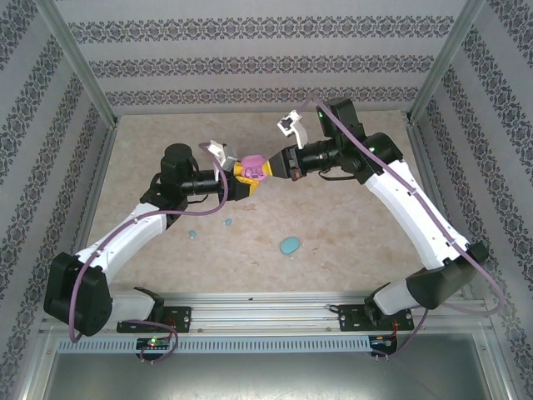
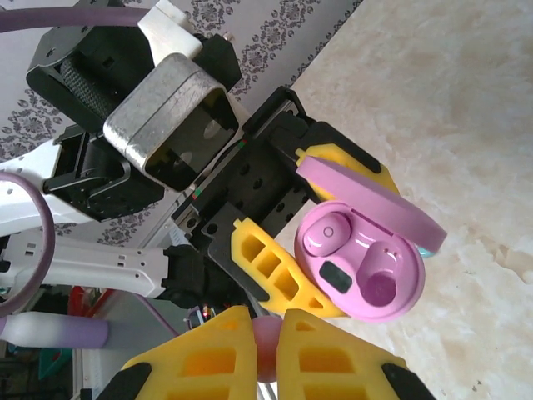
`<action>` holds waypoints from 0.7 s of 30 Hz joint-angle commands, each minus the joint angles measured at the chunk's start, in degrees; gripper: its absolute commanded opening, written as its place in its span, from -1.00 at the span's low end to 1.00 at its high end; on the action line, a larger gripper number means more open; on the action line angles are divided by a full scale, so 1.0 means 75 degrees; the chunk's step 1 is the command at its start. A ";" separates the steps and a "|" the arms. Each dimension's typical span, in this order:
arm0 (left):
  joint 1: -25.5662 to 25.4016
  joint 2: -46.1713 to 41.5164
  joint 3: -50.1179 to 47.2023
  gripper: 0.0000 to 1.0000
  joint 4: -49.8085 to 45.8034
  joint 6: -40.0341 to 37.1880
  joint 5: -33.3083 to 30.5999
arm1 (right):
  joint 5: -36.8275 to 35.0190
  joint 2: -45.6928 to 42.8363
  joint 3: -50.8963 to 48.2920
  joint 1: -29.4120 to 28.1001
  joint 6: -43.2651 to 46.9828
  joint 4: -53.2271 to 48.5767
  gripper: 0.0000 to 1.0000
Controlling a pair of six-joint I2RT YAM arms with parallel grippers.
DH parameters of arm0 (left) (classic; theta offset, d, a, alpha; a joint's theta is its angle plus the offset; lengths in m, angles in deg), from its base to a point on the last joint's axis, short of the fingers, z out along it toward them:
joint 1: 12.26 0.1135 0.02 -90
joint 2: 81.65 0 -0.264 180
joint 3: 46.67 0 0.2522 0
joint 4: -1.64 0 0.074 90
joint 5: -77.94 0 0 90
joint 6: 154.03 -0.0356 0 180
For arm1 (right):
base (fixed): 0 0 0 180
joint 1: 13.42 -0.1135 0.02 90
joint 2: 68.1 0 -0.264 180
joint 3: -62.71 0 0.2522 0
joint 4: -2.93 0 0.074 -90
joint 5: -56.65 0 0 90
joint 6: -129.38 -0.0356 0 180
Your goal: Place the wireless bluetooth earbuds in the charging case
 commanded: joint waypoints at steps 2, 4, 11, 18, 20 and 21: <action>-0.0072 0.0025 0.0273 -0.48 -0.0072 -0.0157 0.0325 | 0.0129 0.0318 0.0260 -0.0090 0.0126 -0.0099 -0.86; -0.0080 0.0022 0.0257 -0.48 -0.0017 -0.0125 0.0325 | 0.0061 0.0415 0.0287 -0.0091 0.0194 -0.0206 -0.86; -0.0128 0.0025 0.0187 -0.48 0.0209 0.0067 0.0353 | 0.0016 0.0650 0.0330 -0.0008 0.0309 -0.0372 -0.86; -0.0129 0.0003 0.0205 -0.48 0.0162 0.0031 0.0341 | -0.0091 0.0802 0.0375 0.0033 0.0582 -0.0718 -0.86; -0.0128 0.0010 0.0205 -0.48 0.0156 0.0031 0.0343 | -0.0162 0.0830 0.0377 0.0052 0.0621 -0.0778 -0.86; -0.0134 0.0019 0.0207 -0.48 0.0156 0.0030 0.0342 | -0.0179 0.0833 0.0378 0.0062 0.0599 -0.0774 -0.86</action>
